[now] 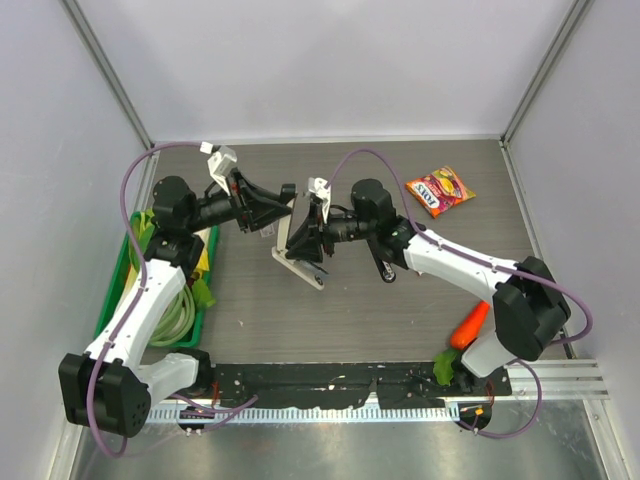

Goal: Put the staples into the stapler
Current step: Place the stapler at the center of the board.

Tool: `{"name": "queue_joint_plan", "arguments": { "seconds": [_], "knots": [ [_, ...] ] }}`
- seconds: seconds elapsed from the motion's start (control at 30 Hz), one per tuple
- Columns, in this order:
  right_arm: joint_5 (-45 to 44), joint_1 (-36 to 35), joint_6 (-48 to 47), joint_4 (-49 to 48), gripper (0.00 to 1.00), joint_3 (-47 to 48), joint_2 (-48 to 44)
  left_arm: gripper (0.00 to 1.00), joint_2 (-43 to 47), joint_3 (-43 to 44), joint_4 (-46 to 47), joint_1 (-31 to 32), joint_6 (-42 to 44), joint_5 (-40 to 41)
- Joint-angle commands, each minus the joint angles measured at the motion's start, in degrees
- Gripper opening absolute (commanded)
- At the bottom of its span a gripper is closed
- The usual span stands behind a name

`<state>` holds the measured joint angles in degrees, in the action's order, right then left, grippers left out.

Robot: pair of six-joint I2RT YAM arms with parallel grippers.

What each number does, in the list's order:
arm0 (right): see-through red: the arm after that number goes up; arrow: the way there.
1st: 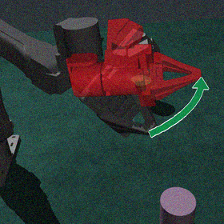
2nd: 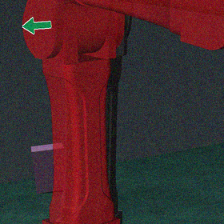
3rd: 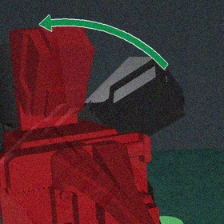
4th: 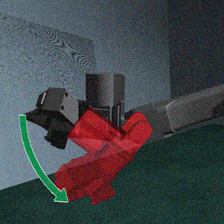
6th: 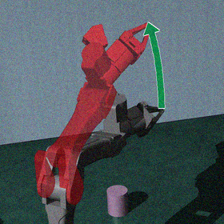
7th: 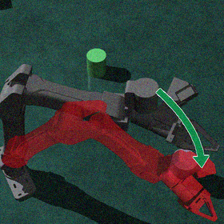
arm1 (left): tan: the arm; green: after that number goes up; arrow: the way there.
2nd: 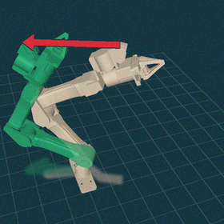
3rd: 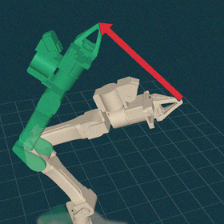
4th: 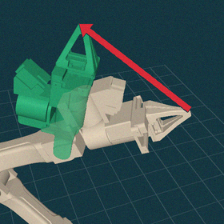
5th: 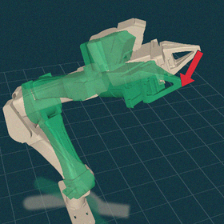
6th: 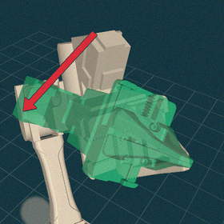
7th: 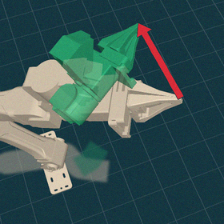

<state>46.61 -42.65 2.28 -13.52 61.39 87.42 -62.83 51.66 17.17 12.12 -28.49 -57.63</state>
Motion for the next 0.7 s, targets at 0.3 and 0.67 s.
{"name": "queue_joint_plan", "arguments": {
  "seconds": [0.3, 0.67],
  "knots": [
    [2.7, -0.15, 2.29, -2.21, 0.01, 3.57, 1.53, 0.0, 1.48, 0.55, 6.03, 0.36, -1.92, -0.38],
    [0.68, 6.79, 13.7, -15.82, 0.01, -2.84, -4.09, 0.0, 3.68, -0.24, 12.53, -5.52, -7.98, 3.57]
  ]
}}
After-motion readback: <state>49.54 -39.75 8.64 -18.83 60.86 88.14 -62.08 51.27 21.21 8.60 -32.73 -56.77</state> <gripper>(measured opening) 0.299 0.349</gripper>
